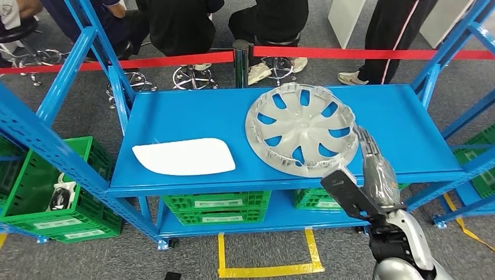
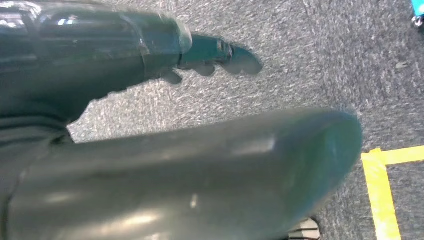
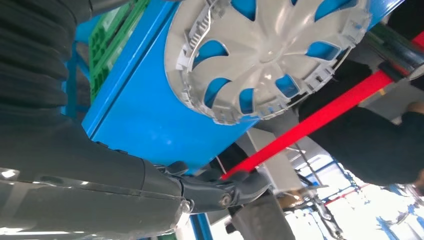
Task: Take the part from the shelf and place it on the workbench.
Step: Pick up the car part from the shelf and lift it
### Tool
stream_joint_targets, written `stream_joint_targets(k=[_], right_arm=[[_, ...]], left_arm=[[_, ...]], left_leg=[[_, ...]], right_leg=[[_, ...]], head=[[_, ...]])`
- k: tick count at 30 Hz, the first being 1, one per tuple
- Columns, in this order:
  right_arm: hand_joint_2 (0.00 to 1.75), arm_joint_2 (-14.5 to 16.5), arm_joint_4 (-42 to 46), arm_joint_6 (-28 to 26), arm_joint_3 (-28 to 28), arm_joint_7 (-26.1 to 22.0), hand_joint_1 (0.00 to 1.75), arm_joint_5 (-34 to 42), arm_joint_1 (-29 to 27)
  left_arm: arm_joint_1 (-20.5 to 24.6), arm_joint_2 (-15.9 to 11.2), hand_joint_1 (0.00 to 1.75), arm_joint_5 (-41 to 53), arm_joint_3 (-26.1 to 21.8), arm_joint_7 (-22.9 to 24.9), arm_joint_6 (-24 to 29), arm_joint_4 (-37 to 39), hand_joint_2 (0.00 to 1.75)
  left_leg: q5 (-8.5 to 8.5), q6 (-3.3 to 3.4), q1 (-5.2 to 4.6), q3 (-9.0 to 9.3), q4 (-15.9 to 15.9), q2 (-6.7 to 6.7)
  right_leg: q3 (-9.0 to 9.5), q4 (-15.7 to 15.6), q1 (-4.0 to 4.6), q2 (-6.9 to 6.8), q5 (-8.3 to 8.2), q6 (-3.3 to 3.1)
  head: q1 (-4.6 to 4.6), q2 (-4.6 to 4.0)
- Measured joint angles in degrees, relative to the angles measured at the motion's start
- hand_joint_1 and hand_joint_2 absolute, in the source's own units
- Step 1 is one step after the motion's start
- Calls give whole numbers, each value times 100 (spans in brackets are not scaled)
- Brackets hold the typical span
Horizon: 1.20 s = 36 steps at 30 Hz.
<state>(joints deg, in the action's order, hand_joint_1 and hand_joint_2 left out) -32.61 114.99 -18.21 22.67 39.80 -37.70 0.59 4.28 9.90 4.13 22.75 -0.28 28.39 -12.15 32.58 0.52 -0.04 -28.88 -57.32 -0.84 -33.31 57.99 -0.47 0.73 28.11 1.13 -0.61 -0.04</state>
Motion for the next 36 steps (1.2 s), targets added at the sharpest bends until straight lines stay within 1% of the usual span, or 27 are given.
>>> stream_joint_targets(k=[4,6,7,8,9,10,11,12,13,14,17,18,21,23,25,26,28,29,30,36], right_arm=[[175,0,0,-1,0,0,0,-1,1],[175,1,3,-2,-2,0,0,-2,3],[175,2,7,-3,-2,0,0,-3,4],[175,4,15,-4,-1,0,0,-4,-10],[175,6,25,1,7,0,0,15,-25],[175,7,34,11,17,0,0,53,-37],[175,8,41,35,31,0,0,104,-44],[175,7,44,88,48,0,0,171,-28],[175,4,42,169,68,0,0,232,13],[175,4,37,263,102,0,0,293,71],[175,12,0,462,255,-7,0,471,291],[175,21,-23,493,317,-14,0,522,366],[175,60,-117,604,530,-56,0,640,589],[175,84,-206,728,672,-93,0,707,708],[175,105,-309,865,808,-121,0,762,799],[175,115,-370,930,882,-130,0,777,852],[175,134,-511,1053,1043,-140,0,789,976],[175,143,-579,1108,1118,-148,0,791,1025],[175,151,-638,1147,1180,-156,0,791,1059],[175,191,-853,1194,1413,-205,0,819,1178]], left_arm=[[1,1,0,0,2,1,0,0,0],[4,-1,0,0,9,0,4,-1,0],[7,-1,0,1,14,-2,7,-2,0],[2,-8,0,0,16,9,21,-1,0],[-4,-16,0,-5,17,28,34,1,0],[-13,-27,0,-11,18,47,47,3,0],[-25,-35,0,-17,19,64,59,4,0],[-23,-39,0,-19,20,66,60,4,0],[-18,-38,0,-10,26,58,58,5,0],[-13,-34,0,2,38,51,57,5,0],[-6,-15,0,47,110,40,51,5,0],[-3,-8,0,61,137,36,48,4,0],[3,2,0,106,206,28,19,0,0],[8,2,0,143,264,50,-11,0,0],[13,1,0,177,324,90,-27,0,0],[15,-3,0,190,356,115,-29,0,0],[17,-16,0,205,425,163,-35,0,0],[17,-22,0,210,456,186,-38,0,0],[17,-26,0,213,478,202,-40,0,0],[14,-43,0,193,571,226,-42,0,0]], left_leg=[[4,-8,-2,11,2,-5],[52,-49,-7,23,-37,8],[101,-76,-9,-4,-124,27],[203,-117,8,-326,-590,51],[40,-143,25,-581,-779,83],[-171,-159,43,-802,-860,118],[-391,-167,49,-994,-890,157],[-640,-145,41,-884,-506,195],[-645,-125,37,-849,-393,220],[-610,-110,35,-840,-360,226],[-577,-84,47,-838,-326,193],[-565,-66,45,-835,-324,180],[-531,-13,29,-819,-324,164],[-524,1,18,-817,-324,163],[-523,10,12,-815,-325,162],[-524,14,11,-813,-325,160],[-527,22,9,-812,-327,157],[-530,27,8,-812,-328,152],[-534,31,8,-811,-328,145],[-546,29,17,-803,-327,118]], right_leg=[[6,-8,-2,-2,1,-5],[62,-62,-33,-25,2,-30],[105,-96,-48,-43,9,-52],[193,-124,-62,-79,57,-76],[325,-135,-72,-108,150,-76],[449,-141,-82,-134,255,-59],[572,-132,-81,-148,364,-23],[635,-119,-80,-143,435,23],[635,-104,-71,-136,475,46],[630,-95,-61,-128,489,36],[628,-111,-59,-126,477,-60],[639,-121,-58,-127,473,-69],[685,-181,-60,-138,475,-75],[701,-214,-62,-144,482,-69],[705,-229,-64,-147,482,-41],[705,-235,-66,-150,480,-8],[705,-244,-73,-155,475,81],[706,-248,-76,-159,473,115],[707,-248,-78,-163,472,135],[715,-237,-69,-183,471,146]], head=[[0,0],[-1,0],[10,0],[36,0],[69,0],[102,0],[137,-1],[160,-1],[167,-1],[168,-1],[107,0],[77,0],[-7,0],[-17,0],[-19,0],[-20,0],[-19,0],[-15,0],[-13,0],[-2,0]])
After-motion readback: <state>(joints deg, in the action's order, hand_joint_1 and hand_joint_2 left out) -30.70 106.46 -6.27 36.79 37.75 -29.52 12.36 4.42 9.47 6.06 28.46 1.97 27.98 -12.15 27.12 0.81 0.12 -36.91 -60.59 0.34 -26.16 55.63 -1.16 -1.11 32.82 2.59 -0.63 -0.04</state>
